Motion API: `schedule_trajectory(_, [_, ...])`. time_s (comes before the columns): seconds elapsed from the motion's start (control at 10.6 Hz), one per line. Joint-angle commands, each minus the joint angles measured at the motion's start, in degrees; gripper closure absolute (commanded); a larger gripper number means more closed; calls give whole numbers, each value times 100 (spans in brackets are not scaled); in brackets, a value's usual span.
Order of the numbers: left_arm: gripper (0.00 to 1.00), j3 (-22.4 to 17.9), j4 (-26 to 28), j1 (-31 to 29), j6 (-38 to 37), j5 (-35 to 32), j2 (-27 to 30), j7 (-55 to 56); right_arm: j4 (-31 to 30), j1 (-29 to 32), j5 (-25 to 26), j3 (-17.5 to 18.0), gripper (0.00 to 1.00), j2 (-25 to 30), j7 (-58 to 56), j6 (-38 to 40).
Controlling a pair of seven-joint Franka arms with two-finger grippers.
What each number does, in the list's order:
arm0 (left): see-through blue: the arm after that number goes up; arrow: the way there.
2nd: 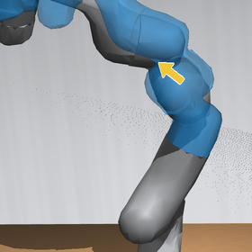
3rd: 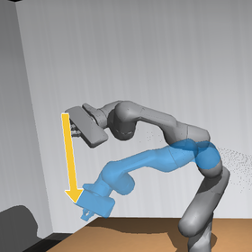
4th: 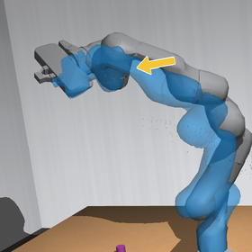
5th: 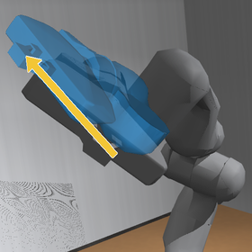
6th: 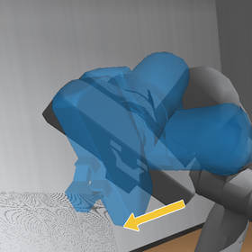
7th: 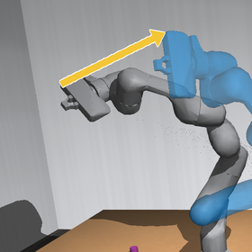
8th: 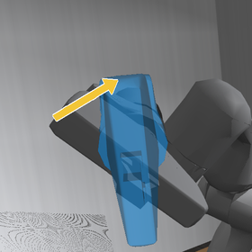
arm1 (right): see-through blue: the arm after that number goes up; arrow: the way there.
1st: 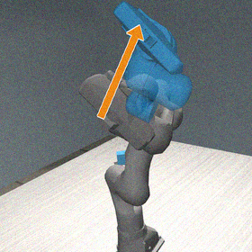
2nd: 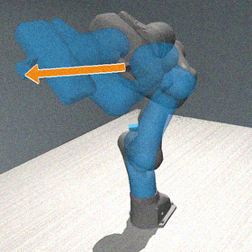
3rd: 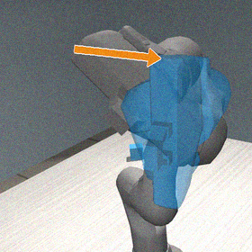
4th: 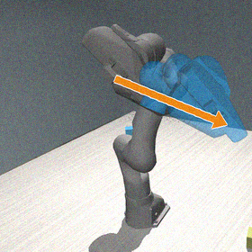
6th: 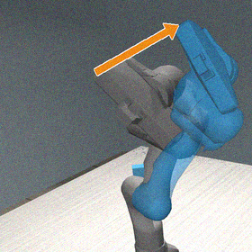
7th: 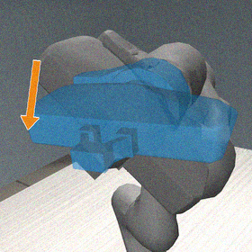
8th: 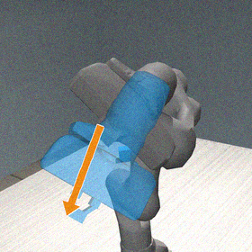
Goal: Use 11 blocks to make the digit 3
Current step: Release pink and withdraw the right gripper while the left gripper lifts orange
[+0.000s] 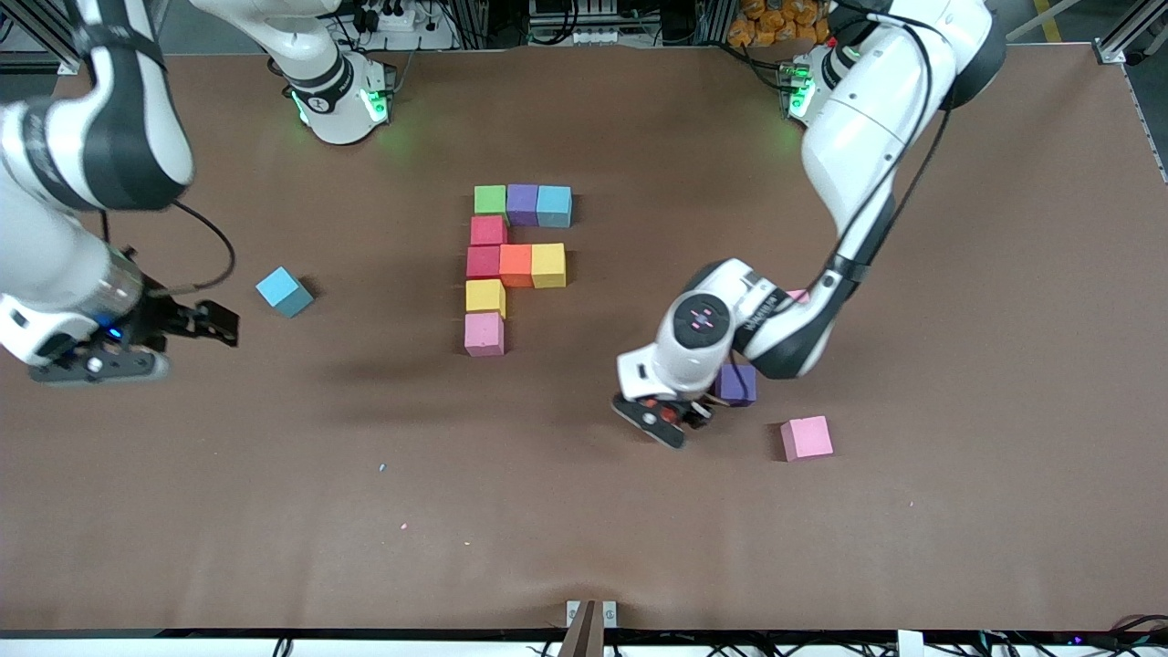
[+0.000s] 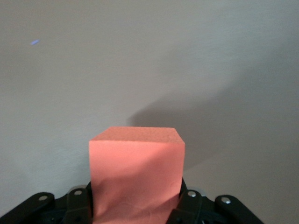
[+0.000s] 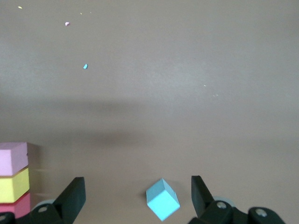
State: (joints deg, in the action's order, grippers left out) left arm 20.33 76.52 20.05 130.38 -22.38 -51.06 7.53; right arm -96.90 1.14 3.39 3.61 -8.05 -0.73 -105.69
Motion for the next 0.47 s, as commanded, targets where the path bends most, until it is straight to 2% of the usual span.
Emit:
schedule_trajectory(0.0, [72, -3, -6, 348, -39, -135, 87, -225, -75, -314, -110, -306, 0, 513, -33, 433])
schedule_trajectory(0.38, [72, 279, -374, 849, -696, -39, 61, -542, 731, -333, -250, -360, 0, 796, -103, 1530])
